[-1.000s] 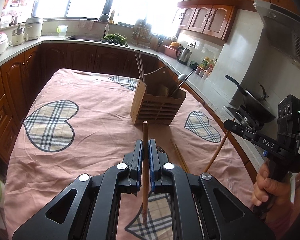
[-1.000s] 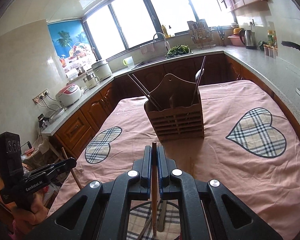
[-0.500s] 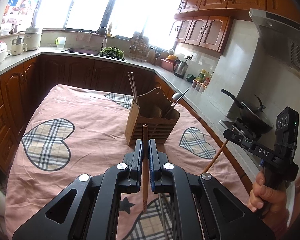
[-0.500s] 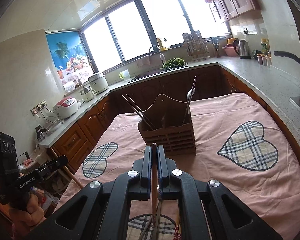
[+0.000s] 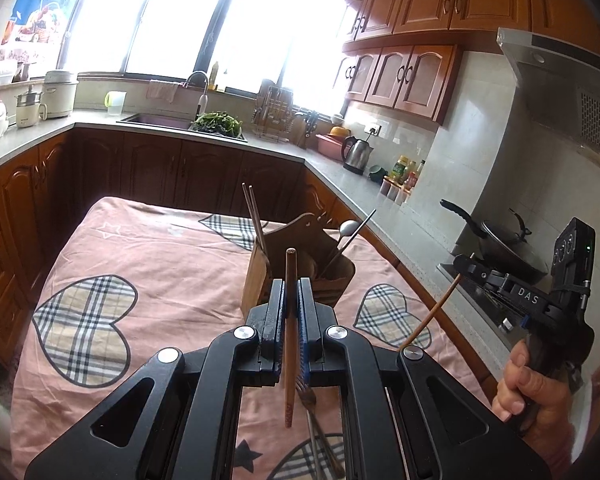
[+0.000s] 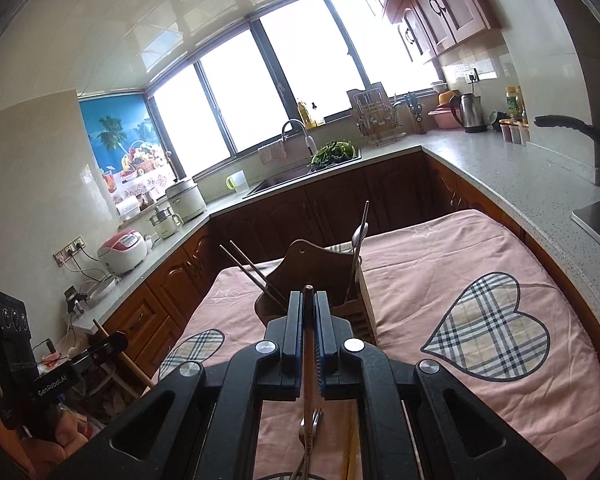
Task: Organize utensils
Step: 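Lift both held chopsticks and carry them over the wooden holder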
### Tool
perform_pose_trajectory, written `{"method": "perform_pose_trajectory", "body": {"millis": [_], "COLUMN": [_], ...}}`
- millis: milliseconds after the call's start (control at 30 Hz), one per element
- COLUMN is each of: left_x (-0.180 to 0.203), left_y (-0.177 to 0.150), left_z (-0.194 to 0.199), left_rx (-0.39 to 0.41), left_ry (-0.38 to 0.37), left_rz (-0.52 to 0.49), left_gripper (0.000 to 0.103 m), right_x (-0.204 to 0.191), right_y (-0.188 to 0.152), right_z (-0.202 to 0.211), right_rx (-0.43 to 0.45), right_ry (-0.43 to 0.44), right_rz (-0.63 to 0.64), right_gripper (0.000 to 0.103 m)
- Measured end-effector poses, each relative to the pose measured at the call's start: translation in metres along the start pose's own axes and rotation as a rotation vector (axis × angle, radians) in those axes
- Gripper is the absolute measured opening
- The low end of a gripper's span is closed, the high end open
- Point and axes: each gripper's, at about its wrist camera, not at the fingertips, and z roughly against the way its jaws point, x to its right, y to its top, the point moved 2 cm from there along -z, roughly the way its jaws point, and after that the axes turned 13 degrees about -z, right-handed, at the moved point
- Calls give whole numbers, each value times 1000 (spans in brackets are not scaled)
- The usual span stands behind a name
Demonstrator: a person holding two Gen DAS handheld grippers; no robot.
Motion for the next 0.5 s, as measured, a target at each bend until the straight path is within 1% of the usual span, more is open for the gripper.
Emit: {"method": "perform_pose_trajectory", "body": {"millis": [267,500], "left_x": [-6,-13], "left_y": [46,84], "left_z": [-23,-51], "left_rx": [92,165], "left_ry": [14,35], "left_rz": [1,5], "left_gripper": [5,5], "right_x": [-4,-2], "right_y": [47,86], "right_z": [-9,-29], "right_rx": [121,213], "right_ry": [14,6], "right_rz": [-26,-47], "right_gripper": [5,5]}}
